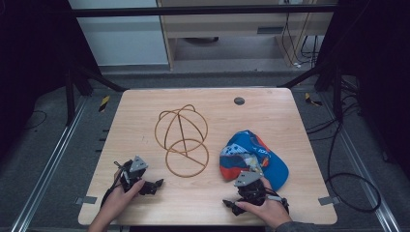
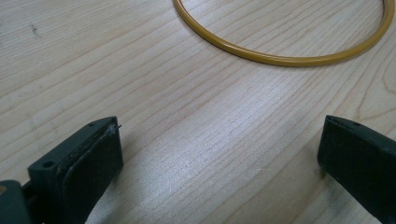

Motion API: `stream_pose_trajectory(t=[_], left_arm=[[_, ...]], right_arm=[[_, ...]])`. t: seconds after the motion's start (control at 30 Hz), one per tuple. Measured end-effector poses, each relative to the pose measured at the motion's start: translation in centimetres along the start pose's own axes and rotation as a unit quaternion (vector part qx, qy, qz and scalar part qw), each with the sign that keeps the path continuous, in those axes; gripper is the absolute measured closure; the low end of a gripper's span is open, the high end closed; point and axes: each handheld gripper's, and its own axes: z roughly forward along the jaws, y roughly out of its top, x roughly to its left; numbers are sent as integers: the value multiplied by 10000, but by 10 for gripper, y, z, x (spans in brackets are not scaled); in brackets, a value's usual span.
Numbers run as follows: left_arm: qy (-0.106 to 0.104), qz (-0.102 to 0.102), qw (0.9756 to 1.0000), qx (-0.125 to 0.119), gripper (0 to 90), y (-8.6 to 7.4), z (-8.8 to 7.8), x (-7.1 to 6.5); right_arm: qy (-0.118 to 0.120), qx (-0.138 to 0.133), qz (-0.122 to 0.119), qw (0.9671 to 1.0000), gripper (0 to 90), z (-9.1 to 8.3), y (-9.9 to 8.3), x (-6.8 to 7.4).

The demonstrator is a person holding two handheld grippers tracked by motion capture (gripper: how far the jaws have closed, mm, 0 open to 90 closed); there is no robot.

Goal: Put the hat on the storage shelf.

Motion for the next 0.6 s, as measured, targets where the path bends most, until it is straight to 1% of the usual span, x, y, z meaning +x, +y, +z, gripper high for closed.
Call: stream_pose_trajectory(t=[0.3, 0.47, 0.53, 0.57, 0.6], left_arm=[[-1, -16, 10000, -1, 0, 0, 0, 0], [-3, -14, 10000, 0, 0, 0, 0, 0], [-1, -14, 10000, 1, 0, 0, 0, 0], [0, -32, 10000, -16, 0, 0, 0, 0], [-2, -30, 10000, -14, 0, 0, 0, 0]], right_arm=[[-11, -2, 9, 10000, 11, 0, 0, 0], [-25, -6, 71, 10000, 15, 0, 0, 0], [-51, -14, 77, 10000, 40, -1, 0, 0], [-82, -4, 114, 9999, 79, -2, 1, -1], [-102, -5, 178, 9998, 98, -4, 2, -2]])
